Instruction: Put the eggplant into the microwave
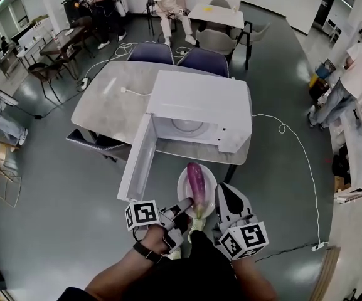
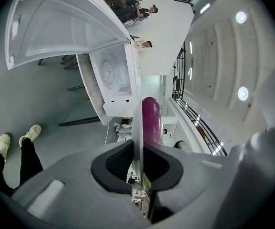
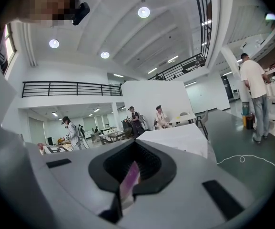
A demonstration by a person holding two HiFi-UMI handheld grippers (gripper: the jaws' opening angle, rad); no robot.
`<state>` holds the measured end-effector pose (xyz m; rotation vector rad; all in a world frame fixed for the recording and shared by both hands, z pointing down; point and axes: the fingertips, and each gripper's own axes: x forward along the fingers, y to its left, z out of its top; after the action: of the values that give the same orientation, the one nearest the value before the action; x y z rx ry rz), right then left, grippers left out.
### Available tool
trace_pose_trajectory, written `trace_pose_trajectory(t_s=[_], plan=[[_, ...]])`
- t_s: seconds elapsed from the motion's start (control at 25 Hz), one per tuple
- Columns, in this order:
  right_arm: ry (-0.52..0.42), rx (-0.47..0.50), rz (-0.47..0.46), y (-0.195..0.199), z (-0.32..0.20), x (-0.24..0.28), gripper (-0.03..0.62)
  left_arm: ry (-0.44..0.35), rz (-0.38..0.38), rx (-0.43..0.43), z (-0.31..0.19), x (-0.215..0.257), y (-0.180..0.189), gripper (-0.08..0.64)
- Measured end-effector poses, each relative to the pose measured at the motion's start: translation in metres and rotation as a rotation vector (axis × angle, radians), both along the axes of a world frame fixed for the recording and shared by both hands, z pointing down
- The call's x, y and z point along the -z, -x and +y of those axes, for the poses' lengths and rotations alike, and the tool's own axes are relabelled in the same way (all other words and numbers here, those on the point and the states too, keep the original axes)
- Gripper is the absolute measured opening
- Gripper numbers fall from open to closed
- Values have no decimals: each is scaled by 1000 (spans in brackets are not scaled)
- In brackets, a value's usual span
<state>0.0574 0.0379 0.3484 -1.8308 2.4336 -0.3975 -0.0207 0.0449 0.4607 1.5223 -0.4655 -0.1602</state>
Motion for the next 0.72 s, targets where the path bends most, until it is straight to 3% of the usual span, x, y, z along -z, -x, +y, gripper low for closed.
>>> trace_pose_trajectory(t_s=[0.72], plan=[[23,205,6,-45,-133,-16,2,40,-21,137,-115,-29,-52,38]])
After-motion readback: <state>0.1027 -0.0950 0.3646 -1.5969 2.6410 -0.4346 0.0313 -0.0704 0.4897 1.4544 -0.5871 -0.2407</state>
